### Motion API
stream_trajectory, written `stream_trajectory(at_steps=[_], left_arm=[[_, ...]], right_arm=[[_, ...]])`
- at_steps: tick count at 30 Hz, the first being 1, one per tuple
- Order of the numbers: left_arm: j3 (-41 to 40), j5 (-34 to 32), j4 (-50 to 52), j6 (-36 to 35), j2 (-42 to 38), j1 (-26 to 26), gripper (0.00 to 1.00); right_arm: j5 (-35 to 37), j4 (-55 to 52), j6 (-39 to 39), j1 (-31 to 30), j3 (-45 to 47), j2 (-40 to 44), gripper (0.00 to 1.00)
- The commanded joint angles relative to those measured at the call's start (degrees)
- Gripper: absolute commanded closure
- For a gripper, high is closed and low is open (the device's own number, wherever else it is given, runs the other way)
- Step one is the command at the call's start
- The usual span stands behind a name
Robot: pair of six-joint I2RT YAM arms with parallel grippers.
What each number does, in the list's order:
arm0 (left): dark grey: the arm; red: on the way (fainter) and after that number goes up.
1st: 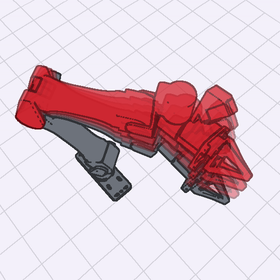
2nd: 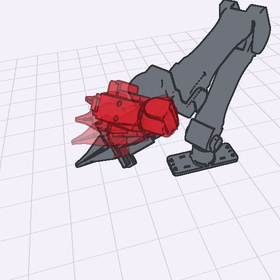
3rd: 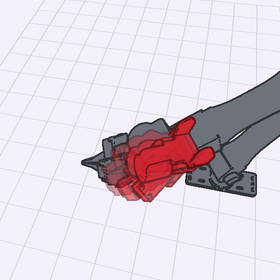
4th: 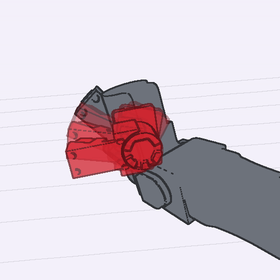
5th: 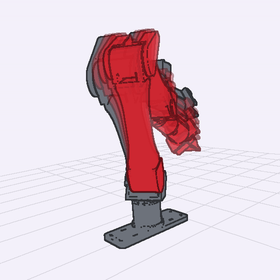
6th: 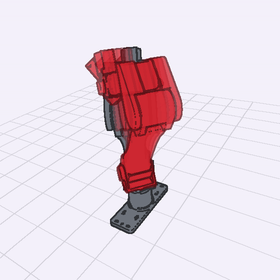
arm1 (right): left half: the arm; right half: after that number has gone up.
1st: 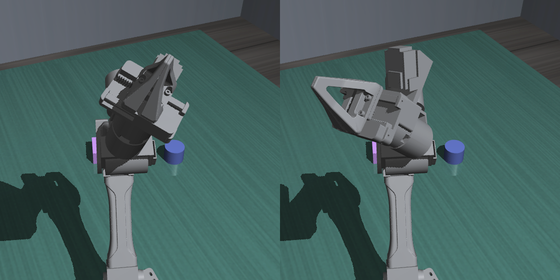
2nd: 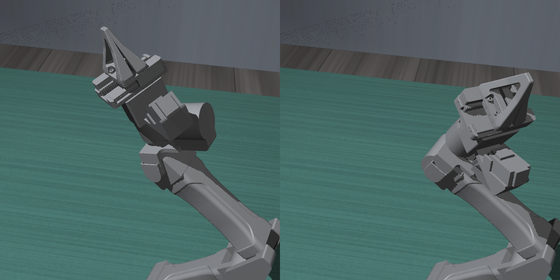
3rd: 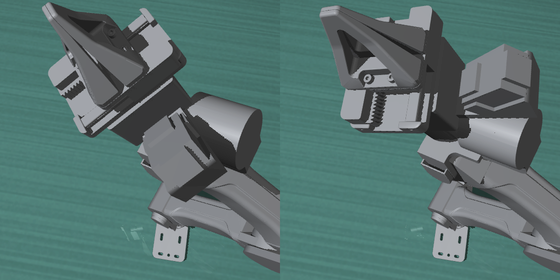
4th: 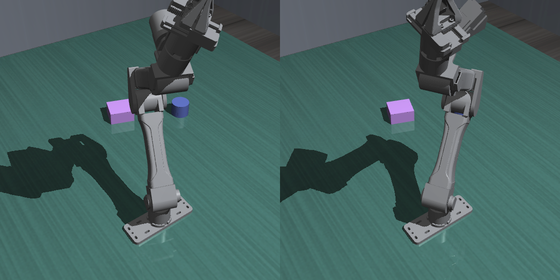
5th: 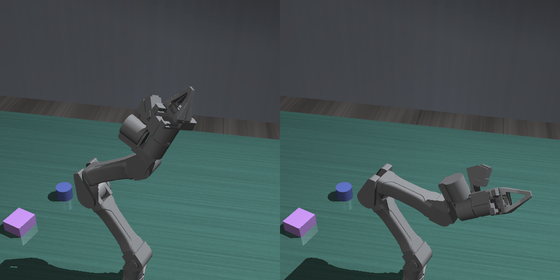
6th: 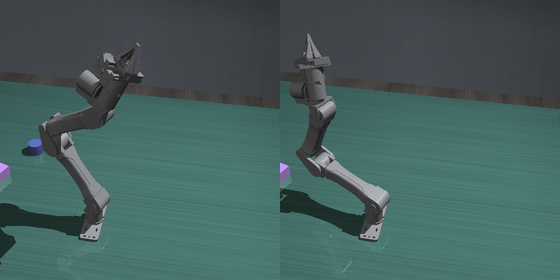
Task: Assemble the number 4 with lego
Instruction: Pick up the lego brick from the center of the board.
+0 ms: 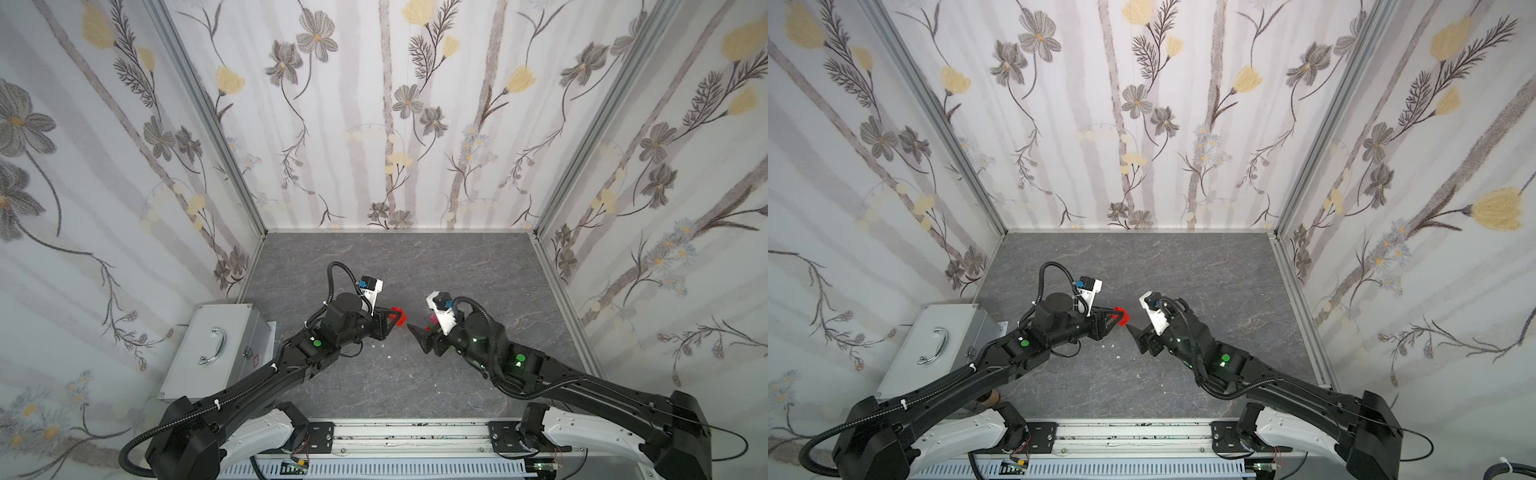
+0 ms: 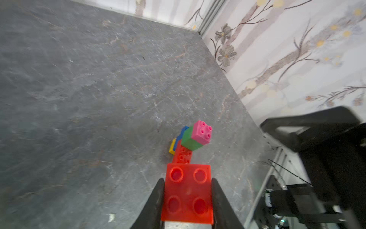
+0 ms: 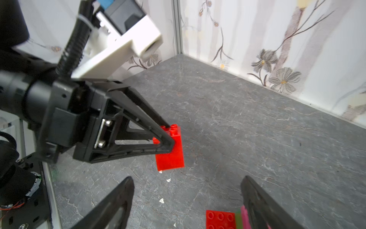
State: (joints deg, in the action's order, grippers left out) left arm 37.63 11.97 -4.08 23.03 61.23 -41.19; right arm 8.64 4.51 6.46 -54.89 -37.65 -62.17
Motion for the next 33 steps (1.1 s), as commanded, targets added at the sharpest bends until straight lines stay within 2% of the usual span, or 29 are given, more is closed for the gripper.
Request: stream_trajectory(at_steps=[1, 3, 5, 7, 9, 11, 15, 18, 21, 30, 33], left_arm=[[-1.72, -4.24, -3.63, -11.80, 0.92, -0.16, 1.00], [-1.34, -3.40, -6.13, -14.03, 3.33, -0.85, 1.00], [-0.09, -3.18, -7.59, -15.97, 6.30, -2.52, 1.00], [0.88, -3.10, -9.17, -18.17, 8.88, -4.54, 1.00], [1.45, -2.27, -10.78, -19.86, 10.73, -5.85, 1.00], [1.87, -0.10, -11.64, -20.91, 13.23, -6.21, 1.00], [2.11, 0.49, -11.56, -22.35, 15.01, -7.19, 1.00], [1.41, 0.64, -13.79, -21.95, 16.11, -8.09, 1.00], [1.49, 1.06, -15.36, -21.10, 18.17, -8.86, 1.00], [2.72, -0.05, -14.80, -21.01, 21.47, -9.88, 1.00], [2.63, -0.43, -14.42, -21.31, 21.65, -9.92, 1.00]], right_arm=[[-6.12, -11.37, 3.61, 7.82, -0.70, 4.79, 0.09], [-11.75, -17.77, 4.81, 16.40, -4.03, 3.72, 0.11], [-15.45, -24.51, 5.46, 22.78, -8.63, -0.45, 0.21], [-19.35, -29.63, 3.13, 26.41, -11.59, -5.25, 0.30], [-22.19, -32.78, 0.32, 27.86, -13.98, -9.98, 0.36], [-28.11, -35.29, -2.61, 28.35, -16.80, -14.93, 0.42], [-35.37, -37.78, -5.26, 28.27, -20.42, -22.36, 0.49], [-34.34, -38.57, -6.03, 28.33, -21.87, -25.72, 0.53], [-33.52, -39.06, -6.67, 28.30, -23.35, -28.77, 0.61], [-33.13, -38.49, -5.62, 27.82, -24.05, -32.82, 0.64], [-31.62, -38.60, -4.69, 27.81, -23.96, -33.43, 0.68]])
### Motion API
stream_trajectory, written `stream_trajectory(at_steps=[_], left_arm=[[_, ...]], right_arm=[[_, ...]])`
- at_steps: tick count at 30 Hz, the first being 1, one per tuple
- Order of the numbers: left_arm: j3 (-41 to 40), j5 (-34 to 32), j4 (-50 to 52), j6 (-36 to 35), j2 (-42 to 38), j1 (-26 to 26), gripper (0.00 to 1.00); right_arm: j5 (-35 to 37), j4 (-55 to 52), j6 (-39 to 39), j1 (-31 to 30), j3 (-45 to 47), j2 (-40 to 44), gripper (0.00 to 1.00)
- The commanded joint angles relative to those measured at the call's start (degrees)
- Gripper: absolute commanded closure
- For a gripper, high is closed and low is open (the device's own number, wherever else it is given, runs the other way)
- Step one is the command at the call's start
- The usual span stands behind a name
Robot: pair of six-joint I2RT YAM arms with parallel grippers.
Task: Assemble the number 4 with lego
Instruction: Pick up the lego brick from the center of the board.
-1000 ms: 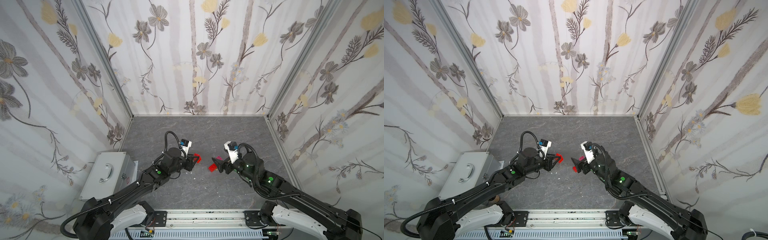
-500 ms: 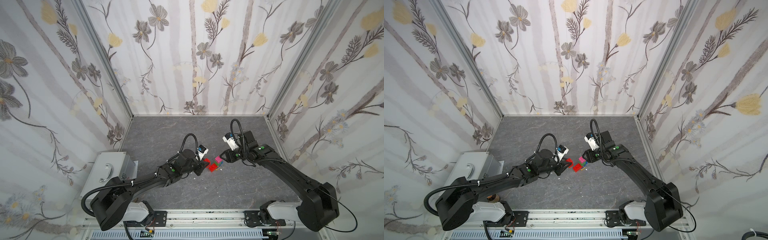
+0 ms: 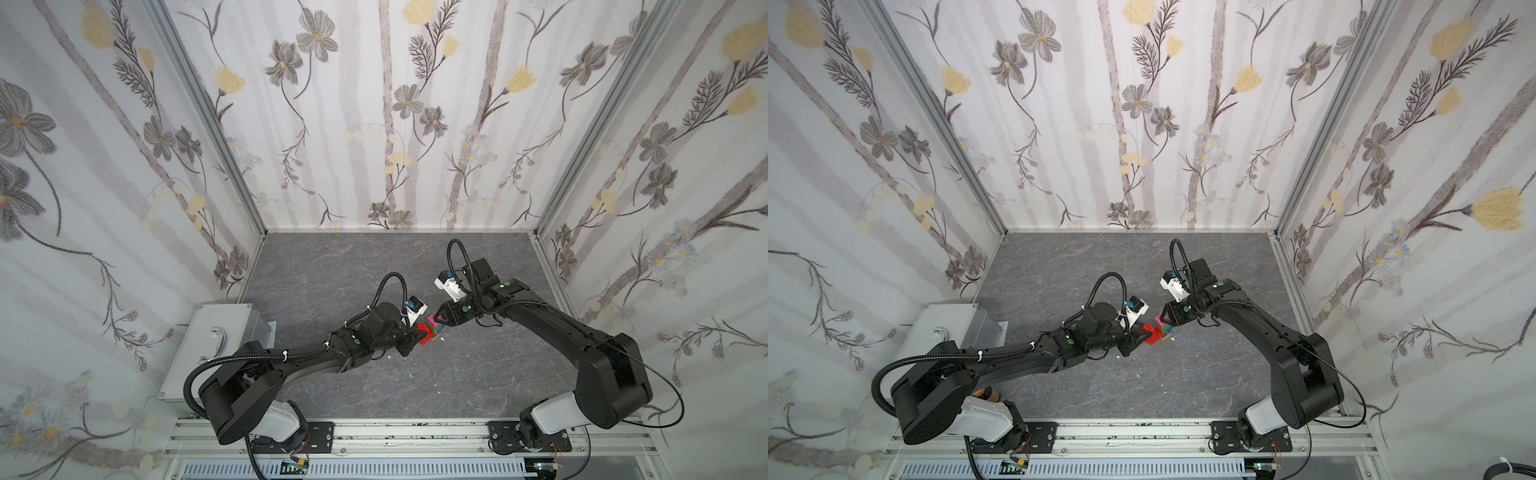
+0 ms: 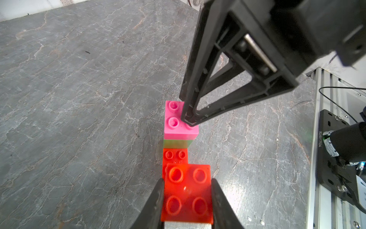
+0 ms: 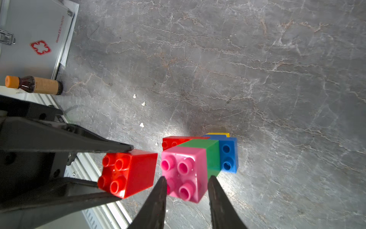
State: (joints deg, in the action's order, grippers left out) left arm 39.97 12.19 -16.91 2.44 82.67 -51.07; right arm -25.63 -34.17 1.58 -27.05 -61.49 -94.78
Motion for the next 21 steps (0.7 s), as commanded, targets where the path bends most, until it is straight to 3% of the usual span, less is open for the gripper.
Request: stream_trajectory(at_steps=[1, 6, 16, 21], left_arm=[[0.29, -0.74, -1.45, -0.77, 0.29, -0.01, 1.00], [-0.05, -1.37, -1.20, -0.92, -0.10, -0.05, 1.00], [-2.04, -2.43, -1.84, -1.80, -2.96, 0.42, 1.00], [-6.11, -1.11, -5.21, -1.38, -6.11, 2.27, 1.00]], right_arm=[[3.10, -0.01, 0.30, -0.09, 0.03, -1.01, 0.69], [4.82, 0.56, 1.94, -0.03, 0.63, 0.30, 0.68], [6.18, 1.48, 3.25, -0.89, -1.86, 2.77, 0.47], [13.39, 1.68, 5.09, -3.24, -1.70, 1.52, 0.41]])
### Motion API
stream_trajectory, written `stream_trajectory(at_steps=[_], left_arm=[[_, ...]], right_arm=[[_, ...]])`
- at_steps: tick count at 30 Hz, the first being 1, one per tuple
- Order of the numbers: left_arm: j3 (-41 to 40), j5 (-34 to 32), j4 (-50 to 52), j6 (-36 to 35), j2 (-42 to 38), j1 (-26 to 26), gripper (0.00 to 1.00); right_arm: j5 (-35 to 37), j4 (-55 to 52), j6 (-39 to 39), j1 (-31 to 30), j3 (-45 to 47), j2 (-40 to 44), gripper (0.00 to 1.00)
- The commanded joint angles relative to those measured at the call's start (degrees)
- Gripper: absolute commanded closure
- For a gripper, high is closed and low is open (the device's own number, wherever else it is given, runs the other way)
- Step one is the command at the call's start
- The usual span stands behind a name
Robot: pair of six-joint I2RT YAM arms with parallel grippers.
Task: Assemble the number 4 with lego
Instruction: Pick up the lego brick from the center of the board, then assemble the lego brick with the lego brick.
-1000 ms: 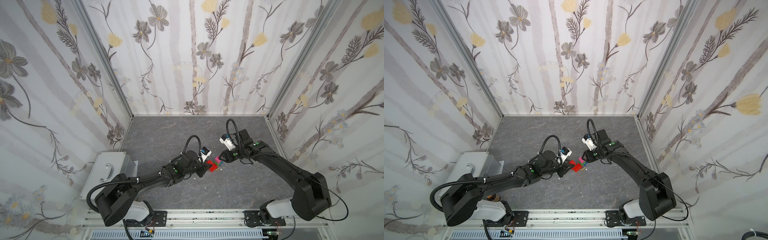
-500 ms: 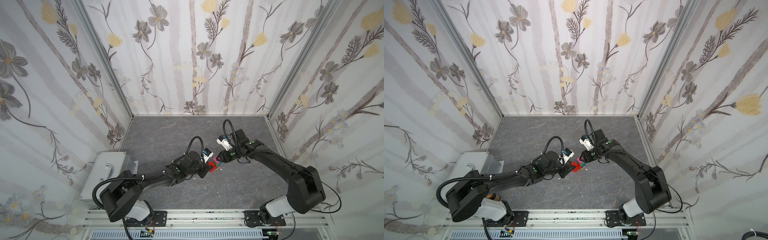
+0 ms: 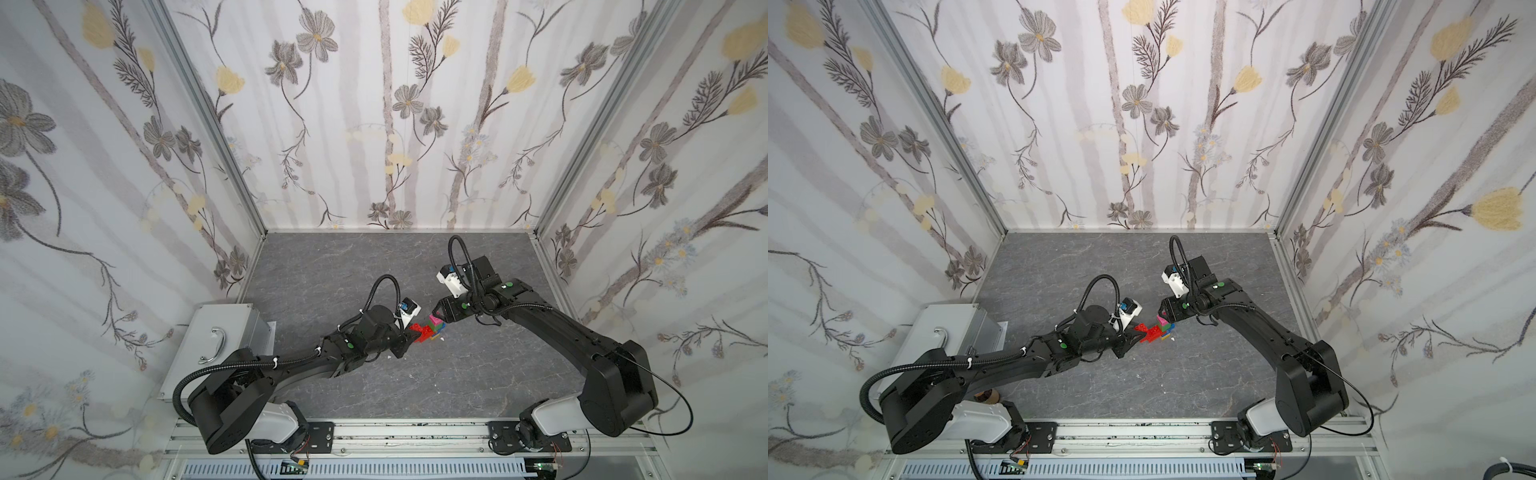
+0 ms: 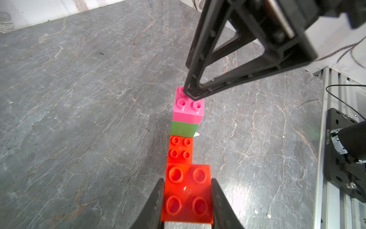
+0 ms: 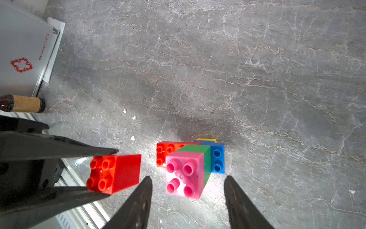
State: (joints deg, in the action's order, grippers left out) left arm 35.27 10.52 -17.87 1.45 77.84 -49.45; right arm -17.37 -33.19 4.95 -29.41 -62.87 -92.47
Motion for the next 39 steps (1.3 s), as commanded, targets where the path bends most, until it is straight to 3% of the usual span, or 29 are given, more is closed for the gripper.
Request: stream_trajectory(at_steps=[1, 13, 22, 27, 32, 39], left_arm=[[-1.93, 0.55, -4.84, -0.52, -1.67, 0.82, 1.00], [-1.92, 1.40, -4.47, -1.11, -1.40, 2.16, 1.00], [-1.26, 3.35, -6.17, -1.98, 0.22, 2.17, 1.00], [0.53, 7.17, -8.65, -3.89, 3.98, 2.75, 1.00], [0.05, 10.39, -14.36, -5.12, 6.91, 4.15, 1.00], [-0.73, 11.98, -15.42, -12.18, 8.23, 5.93, 1.00]], right_arm=[[6.37, 0.79, 2.17, -1.37, -0.34, -1.09, 0.41], [15.46, 0.79, 6.18, -7.78, -0.59, -4.35, 0.42], [18.67, 2.06, 9.89, -9.06, 0.63, -4.70, 0.60], [24.17, 1.74, 15.06, -10.22, 1.98, -3.79, 0.69], [27.41, -0.06, 17.94, -12.17, 1.62, -4.76, 0.72], [27.56, 0.25, 18.78, -13.48, 3.78, -6.42, 0.77]])
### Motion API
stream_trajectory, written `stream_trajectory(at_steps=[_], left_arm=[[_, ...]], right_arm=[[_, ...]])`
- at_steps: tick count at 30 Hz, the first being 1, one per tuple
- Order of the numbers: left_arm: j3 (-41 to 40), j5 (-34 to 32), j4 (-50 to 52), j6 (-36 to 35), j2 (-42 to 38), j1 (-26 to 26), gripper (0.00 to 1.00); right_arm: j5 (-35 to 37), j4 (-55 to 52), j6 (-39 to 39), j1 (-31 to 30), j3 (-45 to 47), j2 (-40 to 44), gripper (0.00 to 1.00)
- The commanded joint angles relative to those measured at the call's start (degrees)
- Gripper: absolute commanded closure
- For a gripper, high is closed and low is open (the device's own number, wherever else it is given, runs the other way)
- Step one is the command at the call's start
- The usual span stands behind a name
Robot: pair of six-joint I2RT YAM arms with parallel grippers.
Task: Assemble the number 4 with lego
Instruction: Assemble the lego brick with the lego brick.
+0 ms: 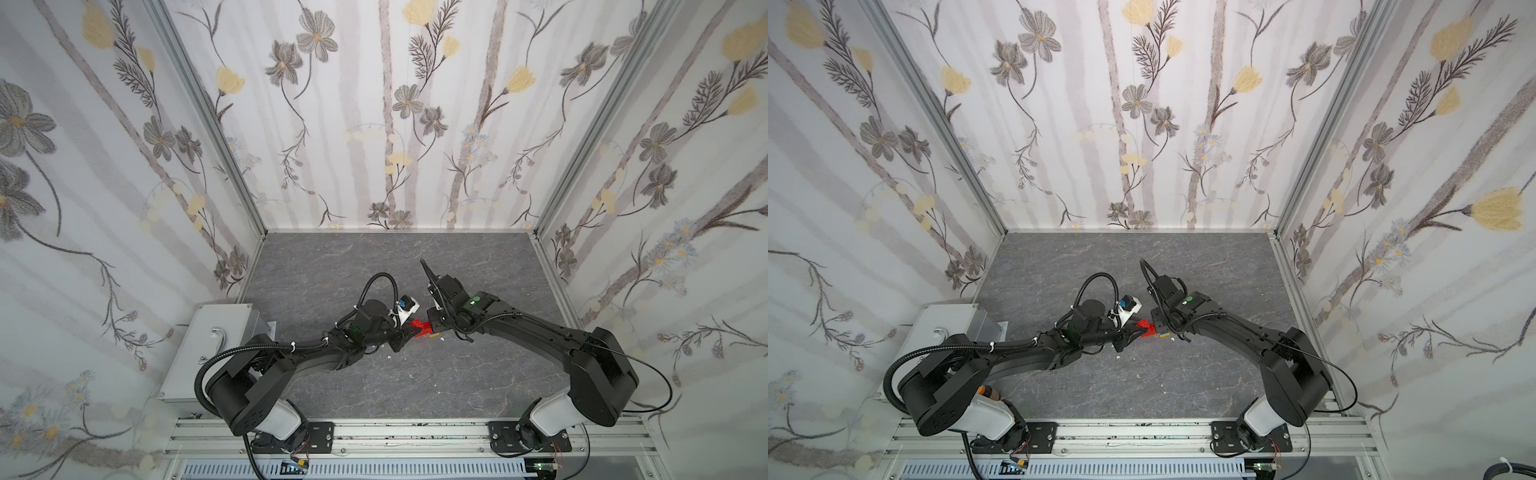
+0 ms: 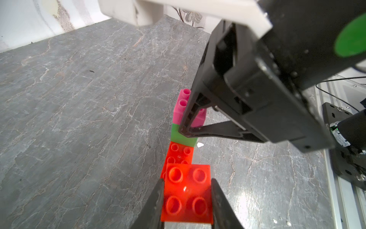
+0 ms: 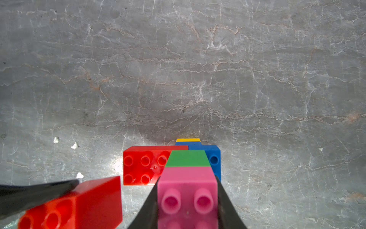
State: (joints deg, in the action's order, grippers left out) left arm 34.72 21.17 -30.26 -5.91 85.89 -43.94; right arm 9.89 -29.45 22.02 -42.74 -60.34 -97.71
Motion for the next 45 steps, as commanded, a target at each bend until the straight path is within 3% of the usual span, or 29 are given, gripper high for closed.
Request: stream_trajectory(at_steps=[1, 8, 16, 45], left_arm=[[-0.10, 1.42, -2.58, -6.36, 0.35, 0.52, 1.00], [-0.54, 2.81, -8.81, -9.99, 4.00, 0.53, 1.00], [0.89, 4.58, -14.39, -7.71, 8.50, 2.61, 1.00], [5.38, 7.13, 2.83, -16.25, 9.94, 2.99, 1.00]], right_arm=[[0.24, -3.50, 1.63, -0.15, 1.36, -1.32, 0.77], [-0.31, -3.69, 0.84, -0.33, 1.19, -1.95, 0.79], [-0.49, -4.20, 0.33, -0.67, 1.36, -1.88, 0.80], [-0.40, -4.76, -0.77, -1.20, 1.54, -2.79, 0.83]])
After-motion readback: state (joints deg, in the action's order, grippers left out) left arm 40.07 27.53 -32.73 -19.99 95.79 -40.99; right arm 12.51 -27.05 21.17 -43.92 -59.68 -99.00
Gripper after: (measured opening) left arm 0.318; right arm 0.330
